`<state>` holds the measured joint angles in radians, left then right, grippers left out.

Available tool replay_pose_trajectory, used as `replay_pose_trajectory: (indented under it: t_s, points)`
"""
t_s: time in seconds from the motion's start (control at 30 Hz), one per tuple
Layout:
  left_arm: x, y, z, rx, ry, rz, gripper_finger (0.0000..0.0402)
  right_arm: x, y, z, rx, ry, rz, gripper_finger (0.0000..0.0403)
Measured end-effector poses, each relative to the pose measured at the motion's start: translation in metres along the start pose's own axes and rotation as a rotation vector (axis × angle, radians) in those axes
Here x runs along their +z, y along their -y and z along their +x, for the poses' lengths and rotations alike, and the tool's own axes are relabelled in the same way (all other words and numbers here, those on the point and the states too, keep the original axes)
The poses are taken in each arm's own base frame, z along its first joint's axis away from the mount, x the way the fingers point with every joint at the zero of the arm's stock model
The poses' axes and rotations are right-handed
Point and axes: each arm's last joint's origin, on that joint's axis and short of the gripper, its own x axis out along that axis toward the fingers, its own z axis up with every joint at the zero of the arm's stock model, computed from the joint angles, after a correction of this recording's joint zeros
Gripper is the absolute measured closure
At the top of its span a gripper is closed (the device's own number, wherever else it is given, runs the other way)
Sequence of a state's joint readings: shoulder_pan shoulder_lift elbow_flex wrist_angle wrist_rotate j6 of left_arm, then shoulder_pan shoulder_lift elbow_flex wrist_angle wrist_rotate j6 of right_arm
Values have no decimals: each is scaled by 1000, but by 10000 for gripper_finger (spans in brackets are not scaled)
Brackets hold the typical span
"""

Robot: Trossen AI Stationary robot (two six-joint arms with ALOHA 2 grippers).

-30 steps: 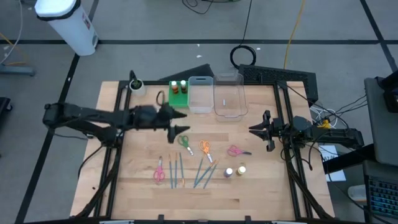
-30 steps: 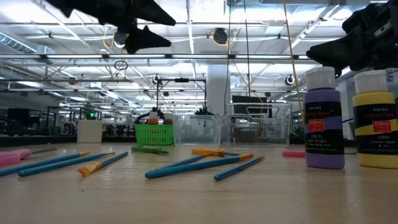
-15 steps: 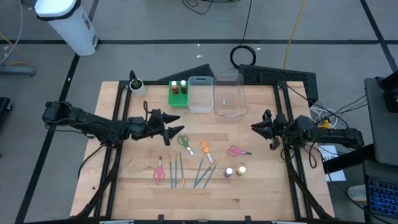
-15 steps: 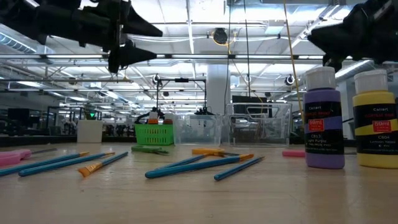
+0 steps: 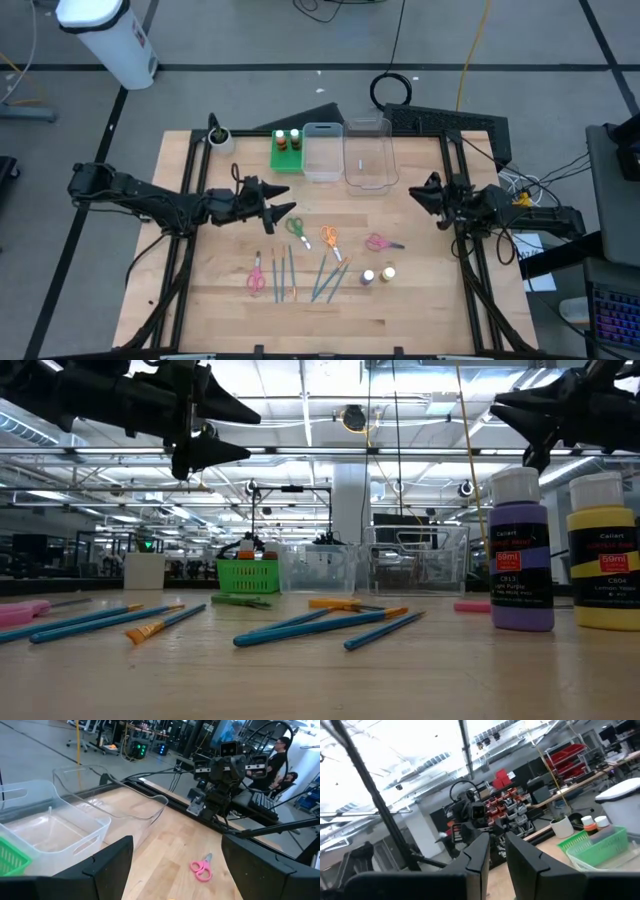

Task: Pick & Place Paint Supplies
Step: Put the yellow paint bottle into the green bin

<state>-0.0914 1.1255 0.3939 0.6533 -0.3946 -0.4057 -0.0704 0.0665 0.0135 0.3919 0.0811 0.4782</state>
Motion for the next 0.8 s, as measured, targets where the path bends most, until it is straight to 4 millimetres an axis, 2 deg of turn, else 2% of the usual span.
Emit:
replay_pose_trajectory:
  t_s: [0.3,0.43,0.63,0.8]
  points:
    - [0,0,0,0,0,19,89,-6,-2,3,99,-105,37,342]
    - [0,0,0,1,1,27,89,-11,-7,5,189,-160,-19,324]
    - [1,-2,1,12,5,2,89,-14,-18,8,236,-123,-185,254]
    - [1,-3,1,14,2,0,89,-31,-24,9,295,-245,-290,182]
